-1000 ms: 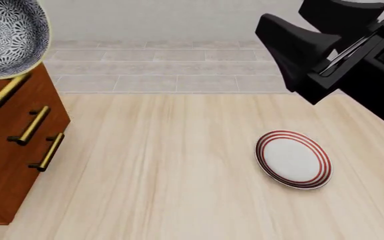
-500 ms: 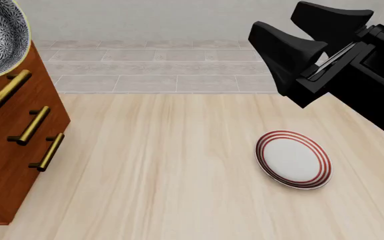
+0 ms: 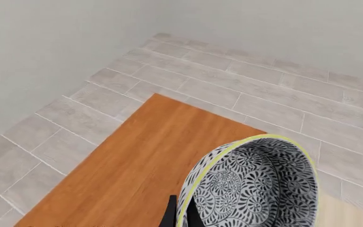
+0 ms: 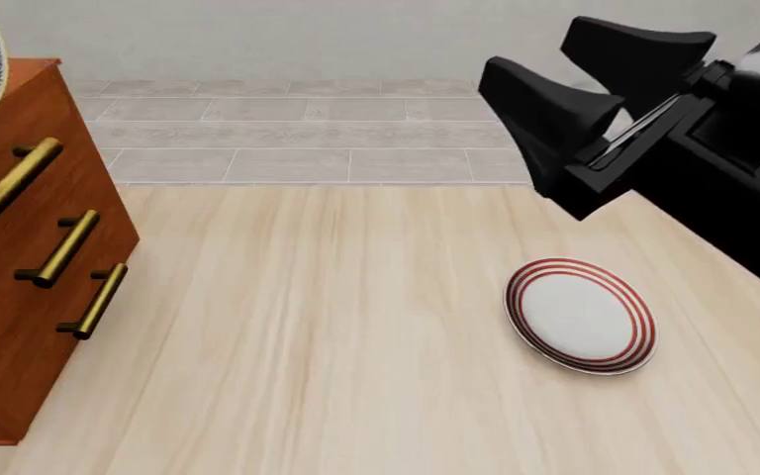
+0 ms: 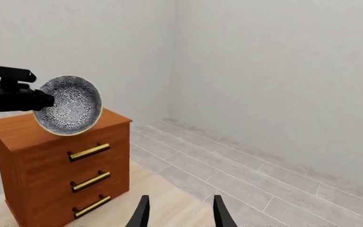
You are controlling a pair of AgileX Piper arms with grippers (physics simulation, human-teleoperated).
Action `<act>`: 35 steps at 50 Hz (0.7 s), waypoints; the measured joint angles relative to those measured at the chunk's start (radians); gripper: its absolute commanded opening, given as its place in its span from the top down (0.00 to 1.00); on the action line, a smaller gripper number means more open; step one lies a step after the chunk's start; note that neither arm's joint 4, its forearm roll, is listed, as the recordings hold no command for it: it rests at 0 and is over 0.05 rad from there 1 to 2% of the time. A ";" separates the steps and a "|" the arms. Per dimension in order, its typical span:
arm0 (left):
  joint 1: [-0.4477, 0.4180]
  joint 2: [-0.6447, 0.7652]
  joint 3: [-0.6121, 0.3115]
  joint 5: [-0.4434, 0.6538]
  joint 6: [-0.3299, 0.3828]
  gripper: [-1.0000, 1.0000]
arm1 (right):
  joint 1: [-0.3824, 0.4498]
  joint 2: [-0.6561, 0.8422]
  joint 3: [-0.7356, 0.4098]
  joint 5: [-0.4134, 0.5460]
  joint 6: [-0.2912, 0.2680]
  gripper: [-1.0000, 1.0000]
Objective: Put the bowl on top of the cabinet.
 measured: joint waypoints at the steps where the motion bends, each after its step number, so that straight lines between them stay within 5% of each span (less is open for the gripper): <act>1: 0.004 0.001 0.000 -0.001 -0.001 1.00 | 0.000 0.001 0.000 -0.001 0.000 0.00; 35: 0.109 0.080 -0.038 -0.031 -0.019 1.00 | -0.003 0.013 0.007 -0.010 -0.004 0.00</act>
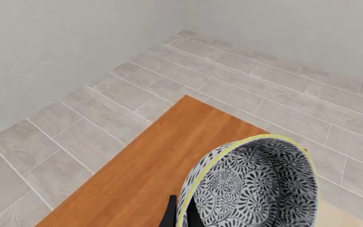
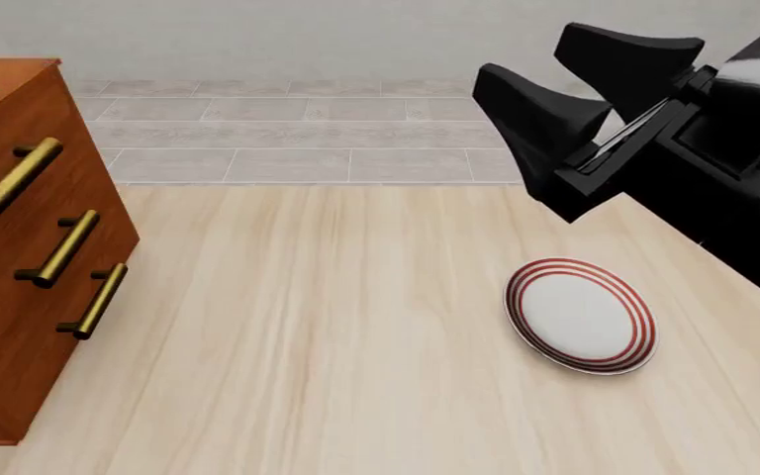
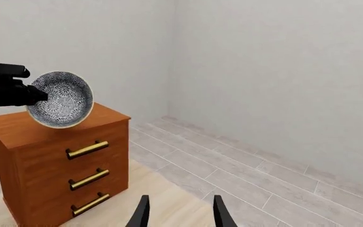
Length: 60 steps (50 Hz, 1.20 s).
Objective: Put the bowl on top of the cabinet.
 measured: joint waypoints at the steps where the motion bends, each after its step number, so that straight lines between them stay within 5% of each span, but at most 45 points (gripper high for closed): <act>1: 0.003 0.002 0.001 -0.002 0.000 1.00 | 0.000 0.000 0.000 0.000 0.000 0.00; 42: 0.091 0.046 0.057 -0.076 0.000 1.00 | -0.003 0.004 0.005 -0.005 -0.003 0.00; 43: 0.091 0.047 0.057 -0.078 0.000 0.00 | -0.003 0.004 0.005 -0.005 -0.003 0.00; 60: 0.089 0.072 0.041 -0.078 0.007 0.00 | -0.002 -0.003 0.007 -0.003 -0.006 0.00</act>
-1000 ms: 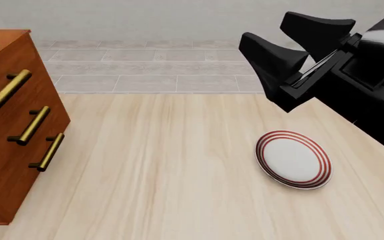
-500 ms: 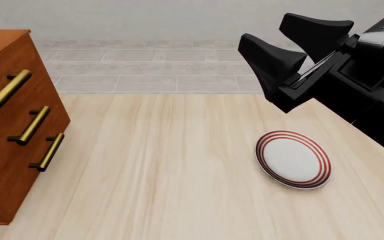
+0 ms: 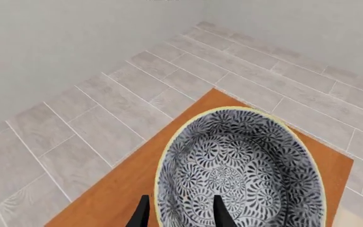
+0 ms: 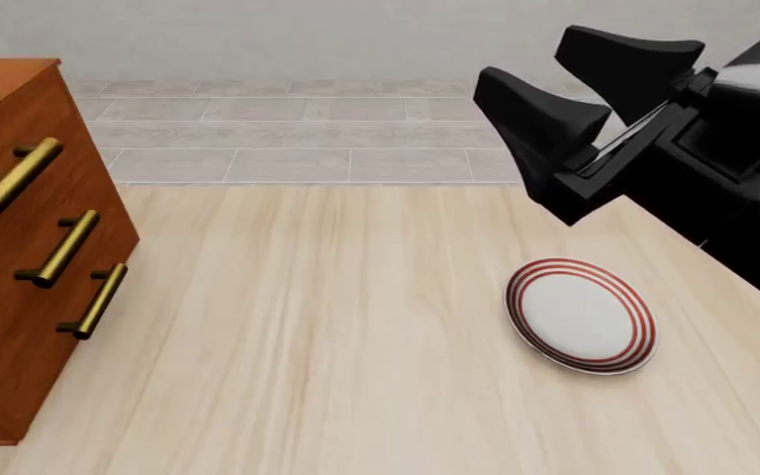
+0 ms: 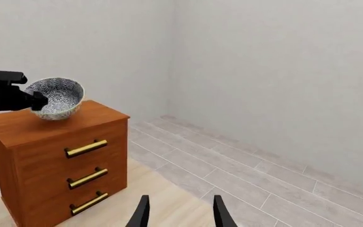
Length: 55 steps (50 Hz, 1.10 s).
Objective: Put the bowl on top of the cabinet.
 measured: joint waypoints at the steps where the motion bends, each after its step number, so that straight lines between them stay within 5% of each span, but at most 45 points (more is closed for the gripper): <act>1: 0.000 0.001 -0.002 0.000 0.000 0.00 | 0.000 0.000 0.000 0.000 0.000 0.00; 55: -0.022 0.046 -0.256 0.122 -0.028 0.00 | -0.012 0.005 -0.003 -0.004 0.001 0.00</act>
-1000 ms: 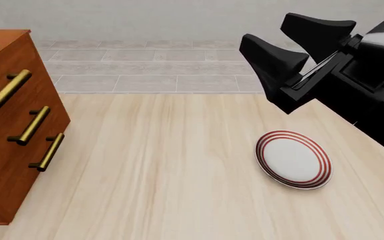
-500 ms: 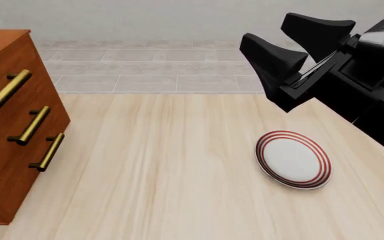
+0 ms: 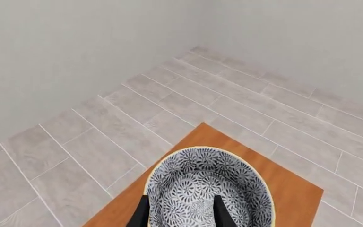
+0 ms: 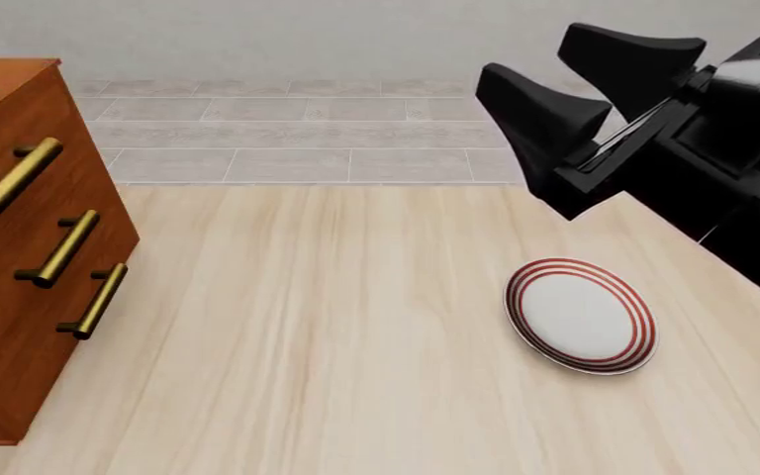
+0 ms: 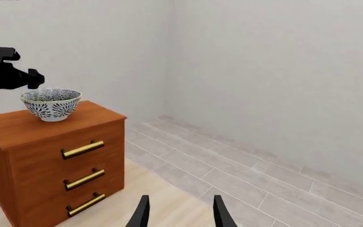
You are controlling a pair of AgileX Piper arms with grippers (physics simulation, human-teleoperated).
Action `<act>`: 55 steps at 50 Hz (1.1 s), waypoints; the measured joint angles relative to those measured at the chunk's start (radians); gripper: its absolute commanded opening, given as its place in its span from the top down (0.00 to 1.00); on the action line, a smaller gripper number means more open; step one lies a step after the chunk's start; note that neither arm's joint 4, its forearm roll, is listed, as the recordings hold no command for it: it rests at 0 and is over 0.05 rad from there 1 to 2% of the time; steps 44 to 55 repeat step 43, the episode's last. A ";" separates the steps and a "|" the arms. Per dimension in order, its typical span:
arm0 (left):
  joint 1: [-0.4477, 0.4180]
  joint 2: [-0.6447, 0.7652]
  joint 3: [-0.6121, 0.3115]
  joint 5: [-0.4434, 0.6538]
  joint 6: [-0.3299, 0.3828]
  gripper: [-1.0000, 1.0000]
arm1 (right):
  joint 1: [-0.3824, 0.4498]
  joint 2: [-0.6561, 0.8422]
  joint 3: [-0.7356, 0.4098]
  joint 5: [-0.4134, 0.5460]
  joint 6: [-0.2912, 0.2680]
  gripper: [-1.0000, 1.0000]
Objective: Put the bowl on top of the cabinet.
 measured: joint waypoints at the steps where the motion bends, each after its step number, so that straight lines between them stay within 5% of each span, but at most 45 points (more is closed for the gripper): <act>1: -0.001 -0.002 -0.006 0.004 -0.001 0.00 | 0.000 -0.001 0.000 0.000 0.000 0.00; 35: -0.079 -0.087 -0.167 0.120 -0.010 0.00 | 0.003 -0.032 -0.012 0.022 -0.004 0.00; 55: -0.098 -0.096 -0.186 0.132 -0.007 0.00 | 0.002 -0.040 -0.016 0.027 -0.003 0.00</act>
